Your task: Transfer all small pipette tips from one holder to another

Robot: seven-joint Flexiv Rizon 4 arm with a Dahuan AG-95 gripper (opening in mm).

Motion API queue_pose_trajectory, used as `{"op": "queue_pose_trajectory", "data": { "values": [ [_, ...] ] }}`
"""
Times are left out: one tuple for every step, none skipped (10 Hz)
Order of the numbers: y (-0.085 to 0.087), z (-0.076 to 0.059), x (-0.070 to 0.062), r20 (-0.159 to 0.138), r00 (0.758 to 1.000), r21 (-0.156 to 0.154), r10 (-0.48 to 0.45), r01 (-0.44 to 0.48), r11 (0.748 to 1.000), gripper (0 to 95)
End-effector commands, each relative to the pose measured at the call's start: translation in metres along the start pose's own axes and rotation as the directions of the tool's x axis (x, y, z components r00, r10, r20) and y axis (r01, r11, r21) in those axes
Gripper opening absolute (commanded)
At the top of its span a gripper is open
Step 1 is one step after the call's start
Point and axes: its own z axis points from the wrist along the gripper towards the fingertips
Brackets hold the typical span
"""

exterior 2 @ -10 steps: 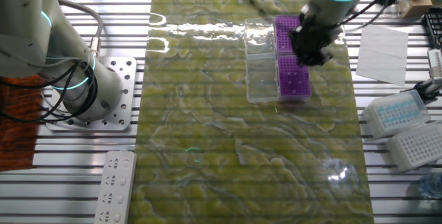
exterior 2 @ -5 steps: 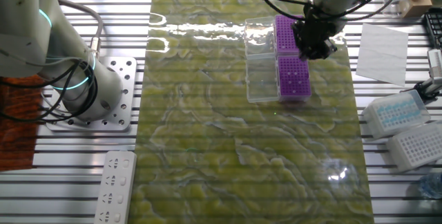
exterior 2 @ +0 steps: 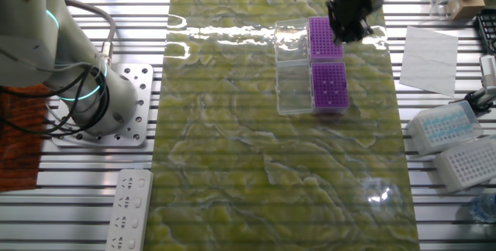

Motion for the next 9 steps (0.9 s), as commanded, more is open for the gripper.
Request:
{"op": "queue_pose_trajectory", "data": {
  "values": [
    [0.022, 0.012, -0.005, 0.009, 0.999, 0.009, 0.04, -0.04, 0.999, 0.0],
    [0.027, 0.016, -0.004, 0.008, 0.999, 0.013, 0.041, -0.041, 0.999, 0.0],
    [0.028, 0.017, -0.002, 0.01, 0.999, 0.014, 0.036, -0.036, 0.999, 0.0],
    [0.028, 0.019, 0.001, 0.01, 0.999, 0.015, 0.032, -0.033, 0.999, 0.0],
    [0.029, 0.02, 0.002, 0.012, 0.999, 0.016, 0.031, -0.031, 0.999, 0.0],
    [0.029, 0.021, 0.003, 0.013, 0.999, 0.017, 0.03, -0.03, 0.999, 0.0],
    [0.029, 0.023, 0.005, 0.016, 0.999, 0.018, 0.028, -0.029, 0.999, 0.0],
    [0.029, 0.025, 0.006, 0.017, 0.999, 0.02, 0.028, -0.028, 0.999, 0.0],
    [0.029, 0.025, 0.006, 0.018, 0.999, 0.021, 0.027, -0.028, 0.999, 0.0]
  ]
}}
